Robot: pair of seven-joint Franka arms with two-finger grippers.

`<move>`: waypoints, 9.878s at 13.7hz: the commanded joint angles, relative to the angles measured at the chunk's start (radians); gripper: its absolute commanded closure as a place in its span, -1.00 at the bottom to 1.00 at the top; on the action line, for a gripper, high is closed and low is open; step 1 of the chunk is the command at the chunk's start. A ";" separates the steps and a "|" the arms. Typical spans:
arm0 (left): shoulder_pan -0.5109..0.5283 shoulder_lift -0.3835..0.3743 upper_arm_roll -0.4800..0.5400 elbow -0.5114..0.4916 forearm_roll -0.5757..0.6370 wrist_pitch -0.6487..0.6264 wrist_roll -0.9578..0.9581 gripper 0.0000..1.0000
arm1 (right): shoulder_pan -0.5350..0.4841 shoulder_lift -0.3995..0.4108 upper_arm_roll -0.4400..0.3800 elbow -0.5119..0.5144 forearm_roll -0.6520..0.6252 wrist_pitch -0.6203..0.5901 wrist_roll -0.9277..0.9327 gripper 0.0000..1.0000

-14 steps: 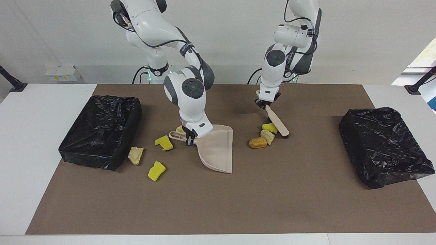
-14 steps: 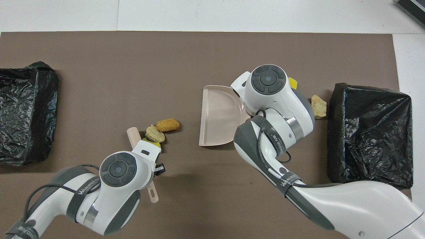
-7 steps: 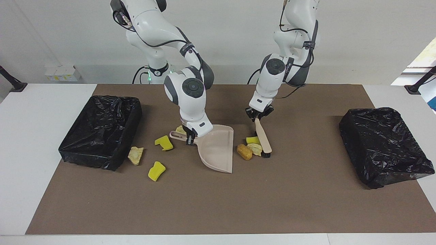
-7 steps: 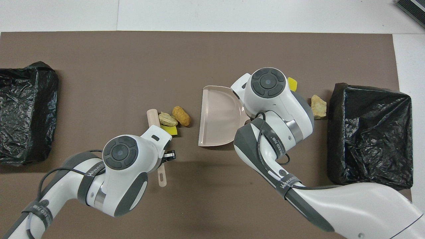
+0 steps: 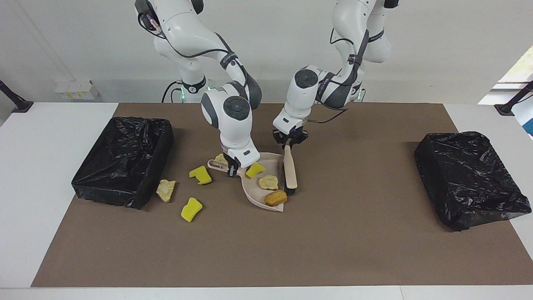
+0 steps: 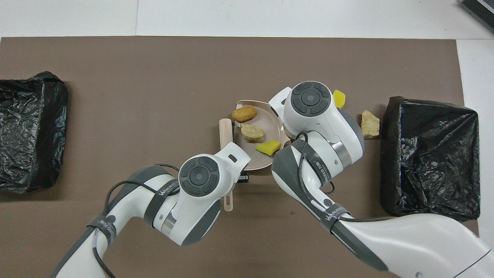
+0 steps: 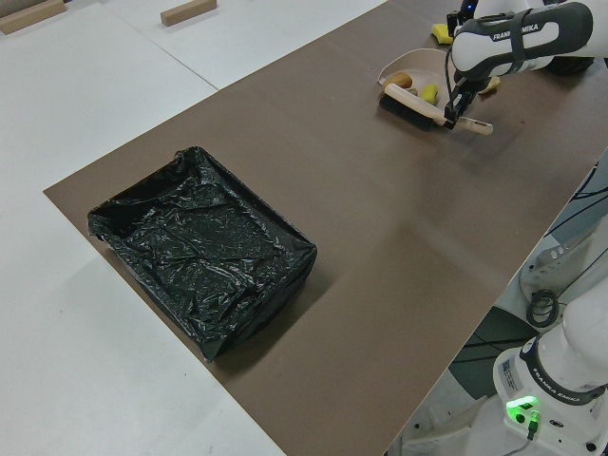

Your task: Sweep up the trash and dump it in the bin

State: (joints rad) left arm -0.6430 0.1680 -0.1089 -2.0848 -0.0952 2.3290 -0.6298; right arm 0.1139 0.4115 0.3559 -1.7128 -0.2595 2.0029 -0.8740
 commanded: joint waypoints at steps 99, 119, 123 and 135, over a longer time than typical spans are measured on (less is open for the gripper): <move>0.678 -0.301 0.034 0.333 0.118 -0.760 0.763 -1.00 | -0.045 -0.053 -0.109 0.243 -0.035 -0.214 0.693 1.00; 0.678 -0.301 0.034 0.315 0.117 -0.751 0.748 -1.00 | 0.343 0.302 -0.090 0.443 0.240 0.140 1.732 1.00; 0.678 -0.303 0.034 0.310 0.114 -0.740 0.746 -1.00 | 0.349 0.297 -0.090 0.441 0.241 0.131 1.736 0.78; 0.677 -0.286 0.034 0.327 0.104 -0.708 0.748 -1.00 | 0.328 0.156 -0.091 0.380 0.241 0.007 1.609 -1.00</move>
State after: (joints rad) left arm 0.0203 -0.1069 -0.0664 -1.7446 0.0132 1.5932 0.1169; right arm 0.4522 0.6410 0.2603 -1.2827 -0.0417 2.0463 0.7714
